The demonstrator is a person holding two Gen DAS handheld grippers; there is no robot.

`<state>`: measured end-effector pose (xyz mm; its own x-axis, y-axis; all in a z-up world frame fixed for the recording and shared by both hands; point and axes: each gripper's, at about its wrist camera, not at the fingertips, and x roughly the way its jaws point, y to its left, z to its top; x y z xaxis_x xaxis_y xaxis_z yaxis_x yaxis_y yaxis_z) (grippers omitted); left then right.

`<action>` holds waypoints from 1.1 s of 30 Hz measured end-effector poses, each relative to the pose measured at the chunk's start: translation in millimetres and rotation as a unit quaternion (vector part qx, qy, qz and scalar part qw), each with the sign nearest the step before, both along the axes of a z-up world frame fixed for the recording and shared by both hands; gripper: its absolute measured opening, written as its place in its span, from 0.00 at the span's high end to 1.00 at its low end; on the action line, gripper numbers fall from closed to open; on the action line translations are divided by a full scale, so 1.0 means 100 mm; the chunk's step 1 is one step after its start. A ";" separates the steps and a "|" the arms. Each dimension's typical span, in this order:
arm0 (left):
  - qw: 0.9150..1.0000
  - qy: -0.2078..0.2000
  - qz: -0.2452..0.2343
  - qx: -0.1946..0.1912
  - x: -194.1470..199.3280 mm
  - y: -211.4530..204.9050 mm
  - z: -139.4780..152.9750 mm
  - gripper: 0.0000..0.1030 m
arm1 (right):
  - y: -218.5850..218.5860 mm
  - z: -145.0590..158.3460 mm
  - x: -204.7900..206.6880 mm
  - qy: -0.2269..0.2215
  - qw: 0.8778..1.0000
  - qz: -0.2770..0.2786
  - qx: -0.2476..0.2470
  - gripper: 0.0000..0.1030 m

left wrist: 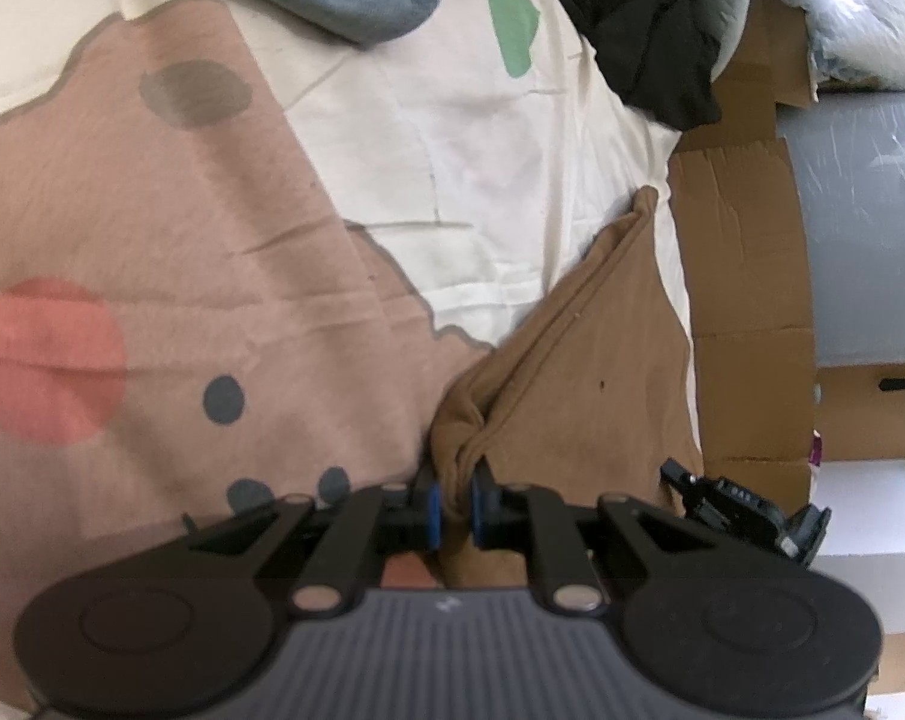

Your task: Fold clothes

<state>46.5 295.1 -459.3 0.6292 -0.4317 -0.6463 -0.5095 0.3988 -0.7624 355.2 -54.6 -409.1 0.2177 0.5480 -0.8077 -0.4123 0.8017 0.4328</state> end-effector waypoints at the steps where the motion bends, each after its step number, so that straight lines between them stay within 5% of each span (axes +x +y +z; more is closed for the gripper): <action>1: 1.000 0.000 0.000 0.000 0.00 0.00 0.00 0.89 | 0.02 0.00 0.02 -0.007 1.000 0.000 -0.001 0.95; 19: 1.000 -0.021 0.012 0.010 -0.04 -0.04 0.06 0.86 | 0.35 0.18 0.51 -0.055 0.996 -0.029 -0.056 0.92; 23: 0.999 -0.028 0.011 0.015 -0.04 -0.02 0.07 0.85 | 0.30 0.42 0.47 -0.067 0.996 -0.026 -0.061 0.63; 33: 0.999 -0.033 -0.003 0.011 -0.03 0.04 0.07 0.86 | 0.11 1.02 0.12 -0.077 0.995 -0.002 -0.058 0.55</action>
<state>43.3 299.5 -451.9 0.6683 -0.4220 -0.6126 -0.4553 0.4192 -0.7855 367.6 -43.6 -306.7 0.3462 0.4523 -0.8220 -0.4633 0.8443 0.2695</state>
